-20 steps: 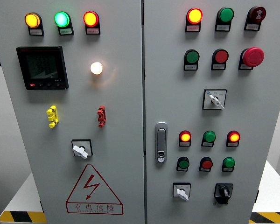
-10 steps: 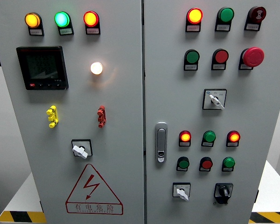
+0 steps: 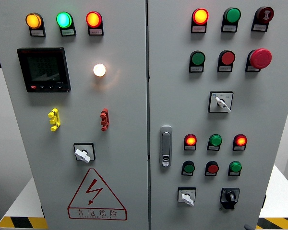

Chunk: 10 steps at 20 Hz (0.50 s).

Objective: Trip black knob to open circuit
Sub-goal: 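Raise the right hand up to the black rotary knob at the bottom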

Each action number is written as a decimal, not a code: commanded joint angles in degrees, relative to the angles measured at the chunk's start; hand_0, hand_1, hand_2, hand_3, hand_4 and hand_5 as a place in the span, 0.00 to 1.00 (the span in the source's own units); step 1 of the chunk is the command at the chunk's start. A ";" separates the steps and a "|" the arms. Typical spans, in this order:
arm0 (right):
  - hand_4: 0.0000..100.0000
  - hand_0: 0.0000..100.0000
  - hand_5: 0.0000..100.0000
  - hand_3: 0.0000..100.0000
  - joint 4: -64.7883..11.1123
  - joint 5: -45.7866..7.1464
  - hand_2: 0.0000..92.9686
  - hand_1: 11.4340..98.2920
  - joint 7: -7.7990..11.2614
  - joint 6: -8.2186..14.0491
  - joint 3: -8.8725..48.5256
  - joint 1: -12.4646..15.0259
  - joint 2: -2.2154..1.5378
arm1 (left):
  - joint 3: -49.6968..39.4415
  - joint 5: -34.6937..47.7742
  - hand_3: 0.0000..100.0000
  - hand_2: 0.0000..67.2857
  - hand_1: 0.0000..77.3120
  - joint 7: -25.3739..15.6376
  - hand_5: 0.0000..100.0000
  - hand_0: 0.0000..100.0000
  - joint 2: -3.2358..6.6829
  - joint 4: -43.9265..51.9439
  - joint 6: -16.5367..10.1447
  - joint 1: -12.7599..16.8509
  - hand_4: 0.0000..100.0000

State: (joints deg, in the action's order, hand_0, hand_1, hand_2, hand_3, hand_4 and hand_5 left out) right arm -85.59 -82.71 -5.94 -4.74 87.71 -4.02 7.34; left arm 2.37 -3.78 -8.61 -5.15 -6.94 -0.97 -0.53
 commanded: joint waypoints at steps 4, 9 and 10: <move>0.96 0.83 1.00 0.92 -1.16 -0.08 0.04 0.49 -0.56 2.01 -1.40 -1.95 0.13 | 0.00 0.00 0.21 0.19 0.04 0.00 0.01 0.00 0.06 0.00 0.00 0.00 0.07; 0.97 0.94 1.00 0.91 -1.25 -0.26 0.04 0.57 -0.56 3.33 -1.84 -3.09 0.31 | 0.00 0.00 0.21 0.19 0.04 0.00 0.01 0.00 0.06 0.00 0.00 0.00 0.07; 0.97 0.97 1.00 0.91 -1.25 -0.26 0.04 0.57 -0.56 3.33 -1.93 -3.62 0.31 | 0.00 0.00 0.21 0.19 0.04 0.00 0.01 0.00 0.06 0.00 0.00 0.00 0.07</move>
State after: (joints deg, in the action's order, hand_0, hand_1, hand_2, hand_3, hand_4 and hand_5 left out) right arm -86.83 -82.96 -6.50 -1.59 85.97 -7.03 7.64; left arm 2.37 -3.78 -8.61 -5.11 -6.94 -0.97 -0.53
